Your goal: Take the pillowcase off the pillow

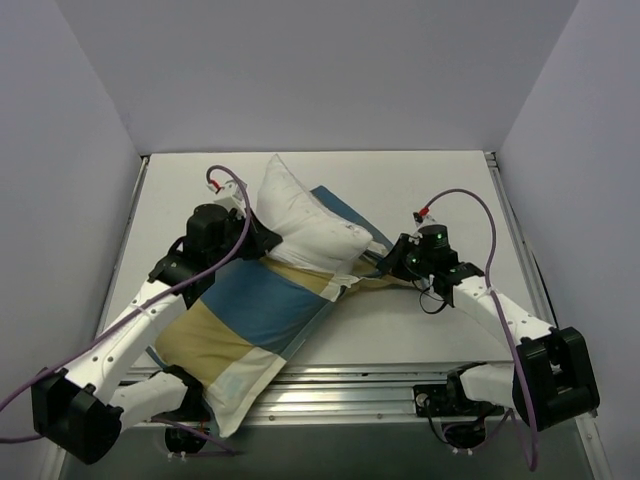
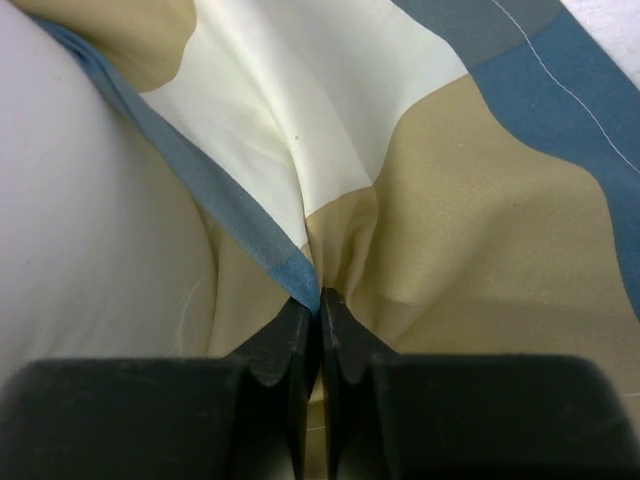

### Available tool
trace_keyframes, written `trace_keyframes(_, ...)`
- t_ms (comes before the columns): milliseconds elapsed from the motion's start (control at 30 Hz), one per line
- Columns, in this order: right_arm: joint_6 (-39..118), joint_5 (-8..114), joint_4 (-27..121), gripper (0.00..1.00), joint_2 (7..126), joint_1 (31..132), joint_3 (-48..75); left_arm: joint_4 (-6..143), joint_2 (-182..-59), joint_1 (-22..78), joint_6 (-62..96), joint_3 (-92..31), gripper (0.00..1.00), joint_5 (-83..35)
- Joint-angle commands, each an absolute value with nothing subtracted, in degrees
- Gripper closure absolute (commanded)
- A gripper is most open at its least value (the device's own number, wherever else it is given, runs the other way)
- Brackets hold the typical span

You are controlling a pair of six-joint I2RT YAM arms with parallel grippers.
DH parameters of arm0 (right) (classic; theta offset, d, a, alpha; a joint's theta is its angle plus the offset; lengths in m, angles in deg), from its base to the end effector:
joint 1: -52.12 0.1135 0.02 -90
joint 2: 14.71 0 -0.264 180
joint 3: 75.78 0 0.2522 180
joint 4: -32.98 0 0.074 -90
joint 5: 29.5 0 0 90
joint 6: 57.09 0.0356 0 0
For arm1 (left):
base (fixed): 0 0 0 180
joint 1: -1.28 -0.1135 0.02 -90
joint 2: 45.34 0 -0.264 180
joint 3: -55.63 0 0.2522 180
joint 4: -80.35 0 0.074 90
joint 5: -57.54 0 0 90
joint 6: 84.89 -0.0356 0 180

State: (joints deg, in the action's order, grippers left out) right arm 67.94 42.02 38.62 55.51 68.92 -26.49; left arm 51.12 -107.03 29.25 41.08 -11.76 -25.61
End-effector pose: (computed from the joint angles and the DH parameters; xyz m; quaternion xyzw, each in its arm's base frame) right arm 0.2481 0.0867 0.2236 0.0497 0.8424 0.3496 0.4070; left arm 0.2153 -0.1191 0.3273 -0.0256 0.8352 -0.3321 0.4377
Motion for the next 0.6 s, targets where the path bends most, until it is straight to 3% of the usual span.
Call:
trace_keyframes(0, 61.21, 51.53, 43.04, 0.93, 51.49, 66.70, -27.40, 49.88, -110.54, 26.94, 40.97, -15.24, 0.98, -26.31)
trace_keyframes(100, 61.04, 55.47, 46.72, 0.77, 45.26, 70.21, -24.06, 51.21, -116.95, 32.64, 39.22, -24.00, 0.84, -28.67)
trace_keyframes(133, 60.69, 56.79, 49.00, 0.72, 43.49, 70.57, -21.70, 50.42, -119.75, 35.97, 37.65, -26.49, 0.71, -31.11)
trace_keyframes(200, 59.37, 60.92, 53.49, 0.58, 40.07, 70.67, -18.88, 49.63, -121.71, 38.01, 36.58, -30.54, 0.57, -31.93)
trace_keyframes(233, 58.76, 63.63, 55.42, 0.53, 39.26, 70.67, -15.39, 49.10, -122.24, 38.54, 36.58, -32.90, 0.41, -31.93)
trace_keyframes(267, 57.10, 65.40, 58.40, 0.44, 38.73, 70.67, -13.61, 48.75, -122.07, 39.16, 36.93, -33.28, 0.31, -34.28)
trace_keyframes(367, 54.72, 67.35, 62.11, 0.31, 38.73, 70.67, -7.56, 45.33, -119.00, 39.69, 38.42, -31.70, 0.05, -38.33)
trace_keyframes(567, 51.63, 52.34, 56.17, 0.21, 45.21, 73.03, -4.28, 28.20, -110.65, 39.69, 44.39, -23.12, 0.06, -50.12)
